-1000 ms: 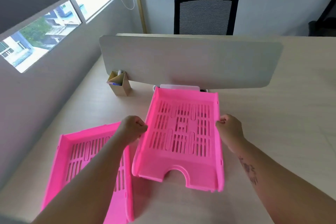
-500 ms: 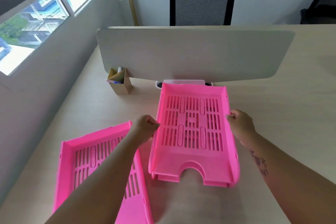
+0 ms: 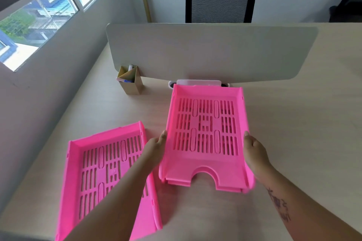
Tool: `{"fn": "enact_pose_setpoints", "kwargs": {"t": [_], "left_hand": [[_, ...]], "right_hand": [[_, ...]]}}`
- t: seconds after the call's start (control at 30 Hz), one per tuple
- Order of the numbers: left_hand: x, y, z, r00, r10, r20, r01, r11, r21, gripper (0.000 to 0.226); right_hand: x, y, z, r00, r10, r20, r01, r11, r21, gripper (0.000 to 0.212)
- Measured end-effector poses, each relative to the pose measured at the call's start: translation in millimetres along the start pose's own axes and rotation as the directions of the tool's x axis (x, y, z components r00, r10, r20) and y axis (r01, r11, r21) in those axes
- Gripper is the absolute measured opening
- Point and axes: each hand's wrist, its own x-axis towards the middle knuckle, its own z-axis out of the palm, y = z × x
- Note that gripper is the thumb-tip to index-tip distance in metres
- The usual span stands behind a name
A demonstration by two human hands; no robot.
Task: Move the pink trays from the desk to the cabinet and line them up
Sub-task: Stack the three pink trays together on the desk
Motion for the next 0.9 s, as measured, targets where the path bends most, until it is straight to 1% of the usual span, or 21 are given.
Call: {"fn": "enact_pose_setpoints", "kwargs": {"t": [0.07, 0.13, 0.2, 0.3, 0.37, 0.43, 0.47, 0.5, 0.57, 0.6, 0.67, 0.73, 0.8, 0.83, 0.9], "left_hand": [[-7, 0, 11, 0.998, -0.06, -0.013, 0.059, 0.993, -0.1, 0.082], [-12, 6, 20, 0.995, -0.08, -0.062, 0.07, 0.986, -0.149, 0.078], [-13, 9, 24, 0.991, -0.081, -0.103, 0.064, 0.986, -0.155, 0.076], [-14, 12, 25, 0.987, -0.094, -0.127, 0.075, 0.986, -0.146, 0.069], [-16, 14, 24, 0.984, -0.085, -0.156, 0.066, 0.99, -0.124, 0.068], [-22, 12, 20, 0.973, -0.035, -0.227, 0.017, 0.996, -0.083, 0.068], [-27, 9, 16, 0.962, -0.003, -0.275, -0.016, 0.998, -0.068, 0.071], [-32, 5, 10, 0.947, 0.035, -0.32, -0.05, 0.998, -0.039, 0.074], [-44, -5, -4, 0.912, 0.113, -0.394, -0.099, 0.993, 0.056, 0.073], [-51, -11, -11, 0.894, 0.146, -0.424, -0.113, 0.988, 0.102, 0.067], [-66, -24, -28, 0.854, 0.178, -0.489, -0.107, 0.98, 0.17, 0.049], [-85, -43, -43, 0.81, 0.191, -0.555, -0.072, 0.971, 0.229, 0.036], [-103, -71, -59, 0.773, 0.189, -0.605, -0.002, 0.955, 0.296, 0.036], [-113, -87, -67, 0.759, 0.193, -0.622, 0.029, 0.944, 0.329, 0.039], [-131, -120, -82, 0.742, 0.213, -0.636, 0.073, 0.917, 0.393, 0.042]], "right_hand": [[0, 2, 0, 1.0, 0.021, 0.009, -0.022, 0.998, 0.059, 0.062], [1, 2, 1, 1.0, 0.024, -0.006, -0.023, 0.997, 0.077, 0.063], [3, 4, 3, 1.0, 0.009, -0.021, -0.007, 0.996, 0.089, 0.063], [9, 7, 5, 1.0, 0.009, -0.013, -0.007, 0.993, 0.118, 0.061], [12, 6, 2, 1.0, 0.001, -0.01, 0.0, 0.997, 0.08, 0.057], [10, 1, -4, 0.997, -0.046, -0.065, 0.043, 0.998, -0.04, 0.054], [6, -4, -7, 0.989, -0.103, -0.102, 0.091, 0.988, -0.121, 0.054], [1, -9, -9, 0.971, -0.193, -0.142, 0.164, 0.967, -0.197, 0.053], [-10, -20, -9, 0.886, -0.421, -0.192, 0.349, 0.88, -0.321, 0.049], [-17, -27, -6, 0.835, -0.518, -0.183, 0.433, 0.826, -0.362, 0.05], [-34, -43, 10, 0.758, -0.646, -0.089, 0.573, 0.726, -0.38, 0.051], [-59, -60, 37, 0.696, -0.716, 0.05, 0.684, 0.641, -0.348, 0.05], [-90, -73, 69, 0.624, -0.763, 0.169, 0.769, 0.561, -0.306, 0.049], [-107, -78, 86, 0.602, -0.768, 0.218, 0.793, 0.543, -0.278, 0.048], [-140, -83, 117, 0.593, -0.745, 0.305, 0.806, 0.547, -0.228, 0.049]]}}
